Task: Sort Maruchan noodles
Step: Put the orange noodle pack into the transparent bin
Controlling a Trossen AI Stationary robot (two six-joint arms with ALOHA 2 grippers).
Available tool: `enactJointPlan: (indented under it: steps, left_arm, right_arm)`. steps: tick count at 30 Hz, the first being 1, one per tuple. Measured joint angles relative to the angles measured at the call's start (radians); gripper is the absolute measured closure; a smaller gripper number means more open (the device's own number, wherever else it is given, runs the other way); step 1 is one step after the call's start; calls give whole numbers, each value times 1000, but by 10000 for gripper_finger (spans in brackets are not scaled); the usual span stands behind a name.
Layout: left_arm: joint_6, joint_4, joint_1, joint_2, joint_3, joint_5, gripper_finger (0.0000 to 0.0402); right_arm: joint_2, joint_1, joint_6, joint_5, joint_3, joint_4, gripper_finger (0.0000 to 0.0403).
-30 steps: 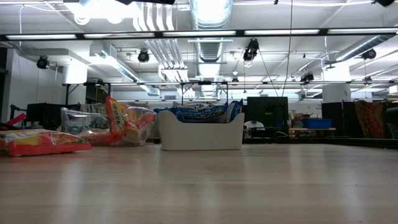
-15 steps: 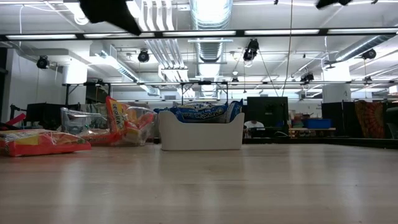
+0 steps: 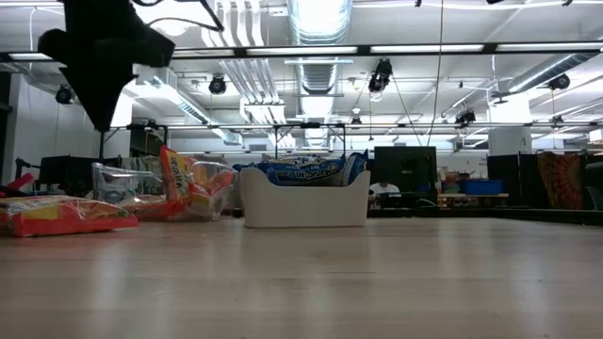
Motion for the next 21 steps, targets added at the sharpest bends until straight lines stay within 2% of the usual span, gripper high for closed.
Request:
enactJointPlan:
  steps: [5,8,12,16,21]
  left_arm:
    - [72,13,42,56,-1,40,402]
    - [81,8,47,91,-2,48,402]
    - [85,11,46,136,-3,65,397]
    - [85,37,47,176,-3,92,363]
    - [110,62,47,245,-3,104,287]
  right_arm:
    - [-71,0,25,-16,0,-2,337]
    - [-107,0,53,-71,0,-54,339]
    - [-130,0,109,-79,-1,-122,339]
    - [-133,0,116,-79,-1,-143,339]
    - [-131,0,118,-79,-1,-155,339]
